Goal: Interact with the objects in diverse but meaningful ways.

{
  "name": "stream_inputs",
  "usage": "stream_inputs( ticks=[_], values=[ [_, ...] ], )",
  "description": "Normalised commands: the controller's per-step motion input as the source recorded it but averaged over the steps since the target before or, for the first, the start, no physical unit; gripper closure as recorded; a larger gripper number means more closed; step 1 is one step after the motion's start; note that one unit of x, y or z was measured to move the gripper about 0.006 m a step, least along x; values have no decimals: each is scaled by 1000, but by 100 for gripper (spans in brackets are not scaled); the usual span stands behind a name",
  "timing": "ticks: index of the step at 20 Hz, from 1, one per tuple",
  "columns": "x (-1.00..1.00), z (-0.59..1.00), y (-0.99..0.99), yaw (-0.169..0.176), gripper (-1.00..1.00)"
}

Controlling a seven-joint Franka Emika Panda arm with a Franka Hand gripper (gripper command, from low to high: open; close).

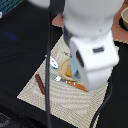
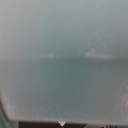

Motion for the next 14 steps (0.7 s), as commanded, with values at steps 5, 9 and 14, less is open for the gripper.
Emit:
stream_inputs(
  ticks=[5,9,14],
  values=[
    [-652,120,775,46,100],
    [-674,-1,780,37,100],
    [-661,-67,779,38,100]
  ],
)
